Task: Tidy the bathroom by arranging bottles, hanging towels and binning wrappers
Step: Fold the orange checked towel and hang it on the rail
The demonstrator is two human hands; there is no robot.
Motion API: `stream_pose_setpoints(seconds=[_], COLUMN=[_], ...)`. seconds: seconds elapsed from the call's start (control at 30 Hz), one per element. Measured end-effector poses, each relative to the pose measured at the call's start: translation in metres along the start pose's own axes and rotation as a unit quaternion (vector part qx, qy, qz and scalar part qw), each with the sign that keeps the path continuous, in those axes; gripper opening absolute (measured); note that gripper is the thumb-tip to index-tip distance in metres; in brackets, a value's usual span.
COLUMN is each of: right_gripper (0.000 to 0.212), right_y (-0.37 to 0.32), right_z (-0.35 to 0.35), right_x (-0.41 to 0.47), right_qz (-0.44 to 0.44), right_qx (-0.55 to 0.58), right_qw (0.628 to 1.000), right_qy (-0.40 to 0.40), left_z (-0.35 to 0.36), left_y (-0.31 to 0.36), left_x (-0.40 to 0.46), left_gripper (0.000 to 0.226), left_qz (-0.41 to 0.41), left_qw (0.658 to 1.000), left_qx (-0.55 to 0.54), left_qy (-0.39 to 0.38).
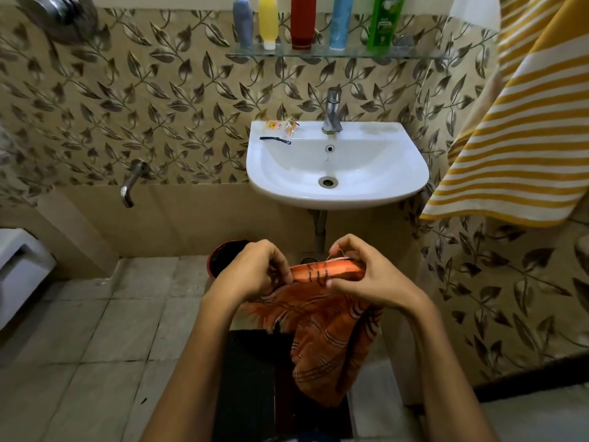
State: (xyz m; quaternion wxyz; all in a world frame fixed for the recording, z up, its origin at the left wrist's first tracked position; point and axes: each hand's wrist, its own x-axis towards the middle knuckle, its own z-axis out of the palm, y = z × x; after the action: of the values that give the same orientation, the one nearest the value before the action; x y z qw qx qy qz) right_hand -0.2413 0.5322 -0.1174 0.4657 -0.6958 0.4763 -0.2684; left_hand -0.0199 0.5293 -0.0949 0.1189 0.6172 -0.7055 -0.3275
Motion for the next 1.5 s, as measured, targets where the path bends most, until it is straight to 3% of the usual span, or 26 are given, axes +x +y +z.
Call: stream_pose_setpoints(seconds=[0.23, 0.47, 0.63, 0.83, 1.03, 1.17, 1.27, 1.4, 1.5], right_gripper=[0.009, 0.009, 0.025, 0.040, 0.021, 0.014, 0.013, 0.026, 0.033], right_y=[0.006, 0.016, 0.018, 0.015, 0.026, 0.029, 0.028, 0.027, 0.034], right_z=[0.008, 0.008, 0.017, 0.043, 0.060, 0.067, 0.075, 0.087, 0.087], right_x=[-0.004, -0.013, -0.021, -0.029, -0.040, -0.036, -0.032, -0.029, -0.025], right_qz=[0.010, 0.057, 0.032, 0.074, 0.078, 0.031, -0.017, 0.014, 0.052], right_qx=[-0.070, -0.124, -0.141, -0.140, -0.125, -0.161, -0.120, 0.035, 0.088], right_qw=[0.997, 0.987, 0.987, 0.985, 0.986, 0.980, 0.981, 0.998, 0.995], right_qy=[0.030, 0.086, 0.069, 0.061, 0.074, 0.112, 0.149, 0.056, -0.020], left_z=[0.001, 0.006, 0.013, 0.024, 0.026, 0.026, 0.032, 0.044, 0.041], left_y=[-0.006, -0.017, -0.021, -0.019, -0.016, -0.015, -0.012, -0.008, -0.008], left_x=[-0.009, -0.020, -0.033, -0.039, -0.048, -0.052, -0.050, -0.046, -0.044], left_gripper=[0.063, 0.084, 0.096, 0.102, 0.097, 0.098, 0.102, 0.108, 0.109], left_qz=[-0.069, -0.063, -0.030, -0.042, -0.026, -0.033, -0.047, -0.070, -0.063], left_qw=[0.978, 0.964, 0.940, 0.936, 0.932, 0.929, 0.925, 0.934, 0.945], left_qx=[0.035, -0.039, -0.204, -0.254, -0.270, -0.291, -0.324, -0.322, -0.298], left_qy=[-0.195, -0.255, -0.272, -0.240, -0.239, -0.225, -0.192, -0.139, -0.118])
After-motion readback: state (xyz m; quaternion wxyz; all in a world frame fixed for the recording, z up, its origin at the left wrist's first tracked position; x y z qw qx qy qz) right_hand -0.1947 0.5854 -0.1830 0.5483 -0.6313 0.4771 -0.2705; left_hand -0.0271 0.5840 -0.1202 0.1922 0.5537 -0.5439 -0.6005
